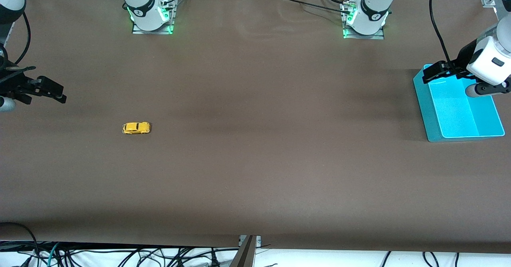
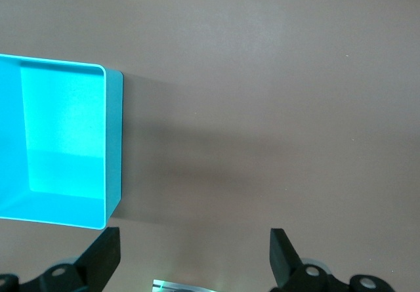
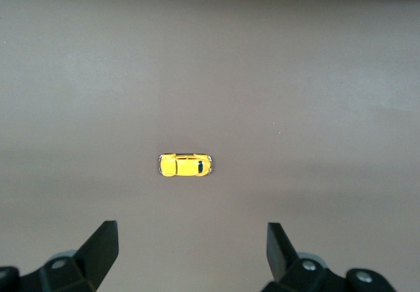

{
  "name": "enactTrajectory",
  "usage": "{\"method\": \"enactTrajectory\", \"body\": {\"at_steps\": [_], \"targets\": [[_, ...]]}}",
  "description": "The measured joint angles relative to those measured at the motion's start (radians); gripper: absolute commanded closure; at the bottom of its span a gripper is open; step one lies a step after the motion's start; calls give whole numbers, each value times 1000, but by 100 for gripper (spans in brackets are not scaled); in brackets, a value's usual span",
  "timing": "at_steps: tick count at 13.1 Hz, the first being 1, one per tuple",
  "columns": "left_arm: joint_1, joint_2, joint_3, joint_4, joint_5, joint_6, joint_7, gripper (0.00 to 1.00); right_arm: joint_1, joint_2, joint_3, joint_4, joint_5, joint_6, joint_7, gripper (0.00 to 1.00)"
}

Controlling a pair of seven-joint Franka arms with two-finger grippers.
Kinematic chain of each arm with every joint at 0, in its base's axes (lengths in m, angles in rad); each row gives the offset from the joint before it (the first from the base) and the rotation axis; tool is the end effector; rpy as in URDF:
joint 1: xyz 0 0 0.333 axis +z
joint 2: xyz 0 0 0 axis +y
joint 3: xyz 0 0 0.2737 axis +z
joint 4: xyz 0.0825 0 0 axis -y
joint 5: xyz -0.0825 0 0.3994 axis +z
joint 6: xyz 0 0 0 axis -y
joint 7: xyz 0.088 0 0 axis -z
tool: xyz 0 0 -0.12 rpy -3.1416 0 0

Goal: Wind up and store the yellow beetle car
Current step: 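Reach the right gripper over the yellow beetle car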

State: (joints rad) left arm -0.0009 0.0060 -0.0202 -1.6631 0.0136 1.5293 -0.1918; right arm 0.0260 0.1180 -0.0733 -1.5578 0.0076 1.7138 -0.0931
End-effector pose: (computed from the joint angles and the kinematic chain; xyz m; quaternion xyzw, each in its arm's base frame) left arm 0.5600 -0.0101 0.5180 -0.9939 -0.0848 0.0687 0.0141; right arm 0.6119 -0.0262 0.5189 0.9996 0.0228 0.0191 0.0019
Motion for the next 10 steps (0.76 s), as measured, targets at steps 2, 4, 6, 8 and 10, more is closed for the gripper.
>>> {"method": "enactTrajectory", "body": {"at_steps": [2,4,6,8,10], "targets": [[0,0,0,0,0,0,0,0,0,0,0,0,0,0,0,0],[0,0,0,1,0,0,0,0,0,1,0,0,0,0,0,0],[1,0,4,1,0,0,0,0,0,3,0,0,2,-3,2,0],[4,0,9,2,0,0,0,0,7,12,7,-1,6,-5,1,0],[9,0,9,5,0,0,0,0,36,35,15,-4,9,-6,1,0]]}}
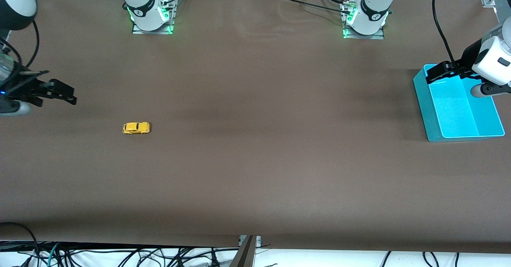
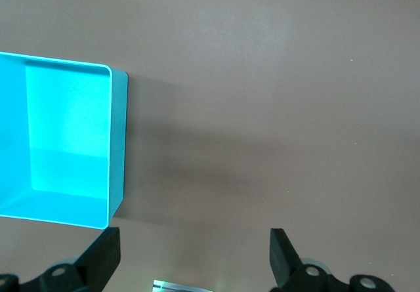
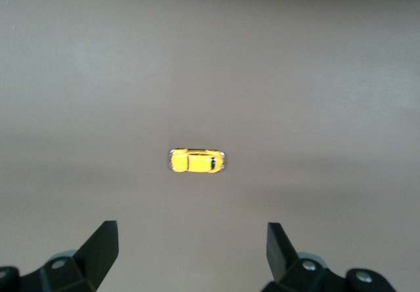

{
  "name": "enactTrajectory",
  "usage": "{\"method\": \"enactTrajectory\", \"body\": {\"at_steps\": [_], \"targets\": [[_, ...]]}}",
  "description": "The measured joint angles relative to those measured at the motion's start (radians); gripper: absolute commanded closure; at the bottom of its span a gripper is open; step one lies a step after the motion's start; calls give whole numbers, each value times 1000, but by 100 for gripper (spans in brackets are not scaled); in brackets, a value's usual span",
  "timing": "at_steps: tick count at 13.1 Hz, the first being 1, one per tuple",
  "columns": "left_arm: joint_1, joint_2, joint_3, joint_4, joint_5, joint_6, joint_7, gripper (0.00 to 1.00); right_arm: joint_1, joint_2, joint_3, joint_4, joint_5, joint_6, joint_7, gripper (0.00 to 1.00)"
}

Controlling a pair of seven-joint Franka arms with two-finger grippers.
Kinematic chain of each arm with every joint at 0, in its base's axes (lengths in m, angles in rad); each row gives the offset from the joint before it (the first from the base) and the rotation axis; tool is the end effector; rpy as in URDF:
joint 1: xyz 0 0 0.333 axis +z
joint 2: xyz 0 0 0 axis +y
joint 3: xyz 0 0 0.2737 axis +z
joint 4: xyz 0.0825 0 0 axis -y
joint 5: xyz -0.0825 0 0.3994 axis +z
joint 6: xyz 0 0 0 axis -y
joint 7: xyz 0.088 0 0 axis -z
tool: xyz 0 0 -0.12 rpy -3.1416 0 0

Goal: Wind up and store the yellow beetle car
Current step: 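Reach the right gripper over the yellow beetle car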

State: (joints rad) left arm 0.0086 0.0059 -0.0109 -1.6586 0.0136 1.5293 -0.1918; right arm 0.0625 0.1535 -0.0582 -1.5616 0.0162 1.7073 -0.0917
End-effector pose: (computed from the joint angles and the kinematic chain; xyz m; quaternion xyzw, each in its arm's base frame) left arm 0.5605 0.0004 0.5202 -0.9932 -0.0942 0.0666 0.0133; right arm 0.6175 0.0062 0.4945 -0.9989 -0.0472 0.0036 0.0037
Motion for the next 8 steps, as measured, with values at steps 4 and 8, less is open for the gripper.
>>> {"method": "enactTrajectory", "body": {"at_steps": [4,8], "targets": [[9,0,0,1,0,1,0,0,45,62,5,-2,0,-3,-2,0],[10,0,0,1,0,1,0,0,76,154,6,-7,-1,-7,-170,0]]}}
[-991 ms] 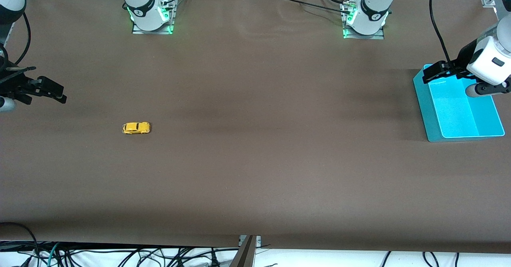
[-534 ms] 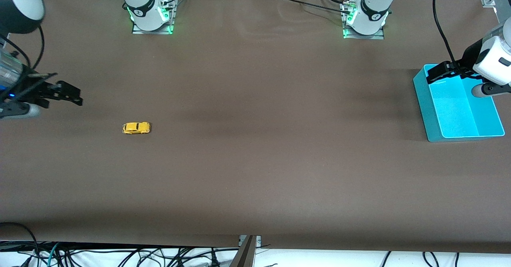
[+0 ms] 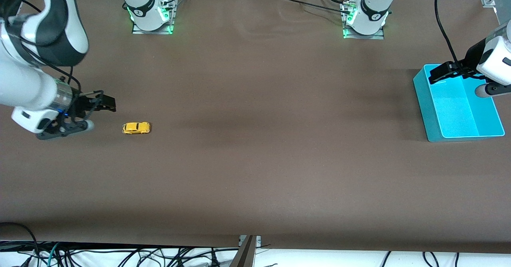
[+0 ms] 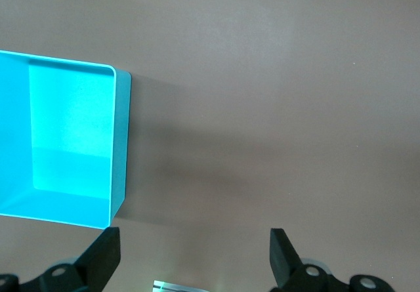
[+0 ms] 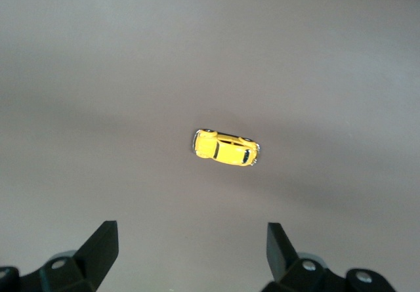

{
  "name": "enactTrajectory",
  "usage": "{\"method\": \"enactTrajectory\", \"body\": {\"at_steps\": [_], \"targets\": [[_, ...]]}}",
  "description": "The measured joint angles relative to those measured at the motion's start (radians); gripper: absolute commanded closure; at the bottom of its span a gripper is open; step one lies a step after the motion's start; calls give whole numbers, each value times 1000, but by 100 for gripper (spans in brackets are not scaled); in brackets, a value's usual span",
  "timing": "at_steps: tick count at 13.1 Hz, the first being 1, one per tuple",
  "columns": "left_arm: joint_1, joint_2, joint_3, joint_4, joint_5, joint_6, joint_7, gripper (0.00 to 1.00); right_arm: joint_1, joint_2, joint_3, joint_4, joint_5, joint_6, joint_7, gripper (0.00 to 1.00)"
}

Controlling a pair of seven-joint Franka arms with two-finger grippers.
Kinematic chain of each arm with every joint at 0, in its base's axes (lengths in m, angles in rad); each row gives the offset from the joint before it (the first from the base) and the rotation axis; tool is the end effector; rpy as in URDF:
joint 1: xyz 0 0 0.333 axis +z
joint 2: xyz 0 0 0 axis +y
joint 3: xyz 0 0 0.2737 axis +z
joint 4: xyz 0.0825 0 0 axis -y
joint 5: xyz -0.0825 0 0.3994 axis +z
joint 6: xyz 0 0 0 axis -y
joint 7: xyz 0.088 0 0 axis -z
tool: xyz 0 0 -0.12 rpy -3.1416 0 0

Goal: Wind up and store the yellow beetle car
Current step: 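Reach the right gripper over the yellow beetle car, then lower the right gripper and close it on the yellow car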

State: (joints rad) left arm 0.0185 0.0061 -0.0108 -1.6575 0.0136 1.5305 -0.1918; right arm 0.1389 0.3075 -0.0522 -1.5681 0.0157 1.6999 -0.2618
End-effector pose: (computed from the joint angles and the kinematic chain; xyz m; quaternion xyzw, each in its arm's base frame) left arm 0.5608 0.0060 0.5207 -0.9928 -0.0992 0.0656 0.0128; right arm 0.6301 0.0590 0.3944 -0.9813 -0.1716 0.0872 0.0073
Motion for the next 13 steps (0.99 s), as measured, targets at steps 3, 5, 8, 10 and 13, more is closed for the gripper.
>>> {"method": "enactTrajectory", "body": {"at_steps": [3,5,8,10,13], "targets": [[1,0,0,0,0,0,0,0,0,78,-1,-2,-3,42,-209,0],[1,0,0,0,0,0,0,0,1,118,-1,-18,-9,98,-336,0],[1,0,0,0,0,0,0,0,1,142,-1,-111,-16,247,-561,0],[1,0,-1,0,0,0,0,0,1,144,-1,-189,-19,352,-698,0],[1,1,-1,0,0,0,0,0,1,143,-2,-269,-19,476,-863,1]]}}
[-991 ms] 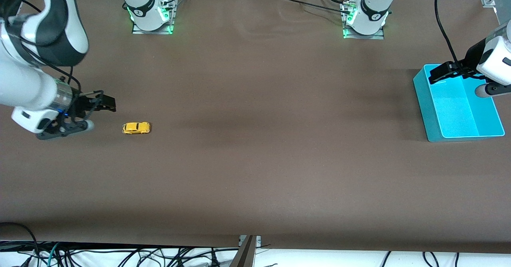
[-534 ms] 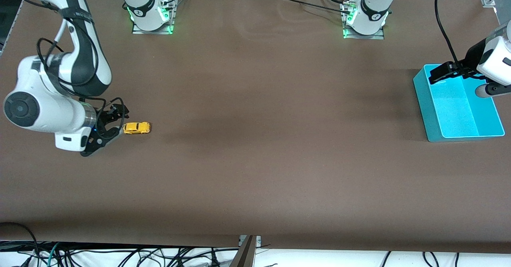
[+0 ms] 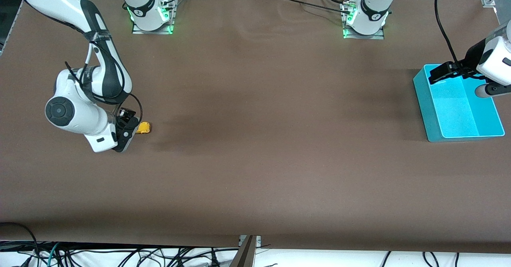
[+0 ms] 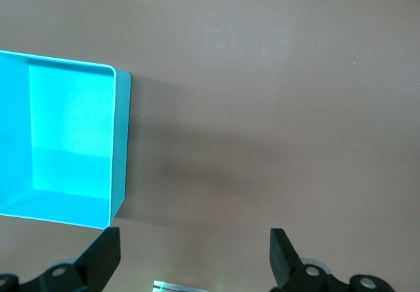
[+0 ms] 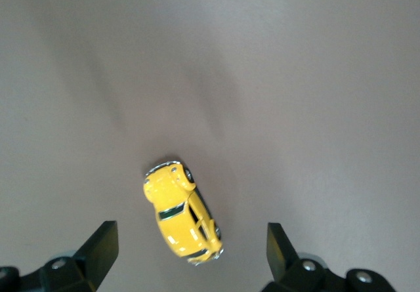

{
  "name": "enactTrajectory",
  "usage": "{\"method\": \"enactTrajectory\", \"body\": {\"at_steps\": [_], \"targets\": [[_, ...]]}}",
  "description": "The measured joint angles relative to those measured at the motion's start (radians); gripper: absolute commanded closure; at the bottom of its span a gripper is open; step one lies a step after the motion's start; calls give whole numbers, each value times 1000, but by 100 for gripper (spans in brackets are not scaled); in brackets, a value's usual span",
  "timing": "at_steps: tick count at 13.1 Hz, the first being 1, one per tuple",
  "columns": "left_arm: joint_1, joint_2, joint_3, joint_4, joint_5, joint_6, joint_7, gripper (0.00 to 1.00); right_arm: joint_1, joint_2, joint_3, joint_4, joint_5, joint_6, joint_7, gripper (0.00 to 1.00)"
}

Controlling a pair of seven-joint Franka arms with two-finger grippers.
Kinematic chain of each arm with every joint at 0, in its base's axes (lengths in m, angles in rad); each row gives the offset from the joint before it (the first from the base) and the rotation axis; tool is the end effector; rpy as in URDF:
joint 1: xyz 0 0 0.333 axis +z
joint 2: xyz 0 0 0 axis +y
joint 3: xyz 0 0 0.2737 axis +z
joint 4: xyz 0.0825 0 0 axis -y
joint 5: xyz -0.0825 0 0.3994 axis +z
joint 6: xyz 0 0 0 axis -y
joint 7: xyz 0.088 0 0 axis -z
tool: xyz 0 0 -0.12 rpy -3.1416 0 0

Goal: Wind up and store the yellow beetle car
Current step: 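Lower the right gripper and close it on the yellow car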

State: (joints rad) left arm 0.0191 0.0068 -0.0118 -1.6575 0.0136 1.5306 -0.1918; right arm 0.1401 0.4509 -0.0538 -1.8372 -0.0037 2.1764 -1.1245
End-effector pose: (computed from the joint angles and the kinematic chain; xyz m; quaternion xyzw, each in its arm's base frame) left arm 0.5609 0.0058 0.5203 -0.9928 -0.0990 0.0659 0.0129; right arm 0.6205 0.0541 0.2143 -0.8191 -0.5708 0.0548 0.0160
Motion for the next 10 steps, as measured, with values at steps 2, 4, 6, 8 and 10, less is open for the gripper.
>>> {"method": "enactTrajectory", "body": {"at_steps": [2,4,6,8,10], "targets": [[0,0,0,0,0,0,0,0,0,-1,-1,-50,0,76,-76,0],[0,0,0,0,0,0,0,0,-1,-2,-4,-112,0,168,-142,1],[0,0,0,0,0,0,0,0,-3,-5,-9,-186,0,270,-202,0],[0,0,0,0,0,0,0,0,-6,-13,-16,-243,0,332,-250,0],[0,0,-1,0,0,0,0,0,-7,-25,-29,-274,0,355,-294,1]]}}
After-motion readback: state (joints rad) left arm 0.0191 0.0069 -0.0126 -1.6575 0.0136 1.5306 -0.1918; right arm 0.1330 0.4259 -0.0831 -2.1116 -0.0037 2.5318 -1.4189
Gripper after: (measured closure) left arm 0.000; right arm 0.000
